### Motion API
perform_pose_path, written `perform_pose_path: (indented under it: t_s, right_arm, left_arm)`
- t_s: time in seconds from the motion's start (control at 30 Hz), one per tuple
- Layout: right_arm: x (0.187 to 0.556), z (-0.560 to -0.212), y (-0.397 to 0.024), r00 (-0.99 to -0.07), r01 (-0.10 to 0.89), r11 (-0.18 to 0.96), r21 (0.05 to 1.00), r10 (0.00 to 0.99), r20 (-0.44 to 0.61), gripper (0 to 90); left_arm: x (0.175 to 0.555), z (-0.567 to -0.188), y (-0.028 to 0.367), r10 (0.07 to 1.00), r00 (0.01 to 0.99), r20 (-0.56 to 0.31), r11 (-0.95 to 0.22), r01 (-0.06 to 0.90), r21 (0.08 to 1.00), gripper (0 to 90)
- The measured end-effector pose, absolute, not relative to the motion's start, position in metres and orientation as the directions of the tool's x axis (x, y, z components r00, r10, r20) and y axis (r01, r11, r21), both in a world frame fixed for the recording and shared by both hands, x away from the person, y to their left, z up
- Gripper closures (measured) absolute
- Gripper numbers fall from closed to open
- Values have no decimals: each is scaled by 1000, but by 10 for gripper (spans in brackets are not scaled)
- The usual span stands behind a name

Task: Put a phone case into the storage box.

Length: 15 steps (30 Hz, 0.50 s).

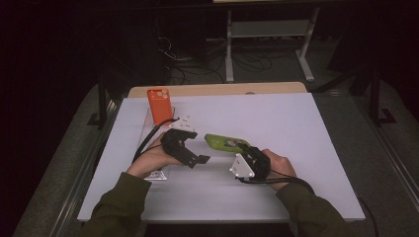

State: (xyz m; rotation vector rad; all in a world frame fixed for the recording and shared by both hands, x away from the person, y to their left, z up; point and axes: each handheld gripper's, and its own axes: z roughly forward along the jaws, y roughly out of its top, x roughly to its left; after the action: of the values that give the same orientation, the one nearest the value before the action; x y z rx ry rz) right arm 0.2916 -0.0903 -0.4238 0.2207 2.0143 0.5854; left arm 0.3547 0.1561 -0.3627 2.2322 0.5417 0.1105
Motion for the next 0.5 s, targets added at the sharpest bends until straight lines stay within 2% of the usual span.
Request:
perform_pose_path:
  t_s: [0.13,0.3,0.5]
  right_arm:
    - [293,-421,-92,-545,6,804,595,501,-672,761]
    - [301,-414,-99,-580,75,734,675,582,-569,761]
    - [306,-408,-104,-612,217,577,787,709,-351,761]
  left_arm:
    - [356,-363,156,425,899,-104,-557,350,753,0]
    - [358,-362,158,437,894,-95,-541,346,766,0]
    - [359,-361,158,471,876,-104,-501,363,786,0]
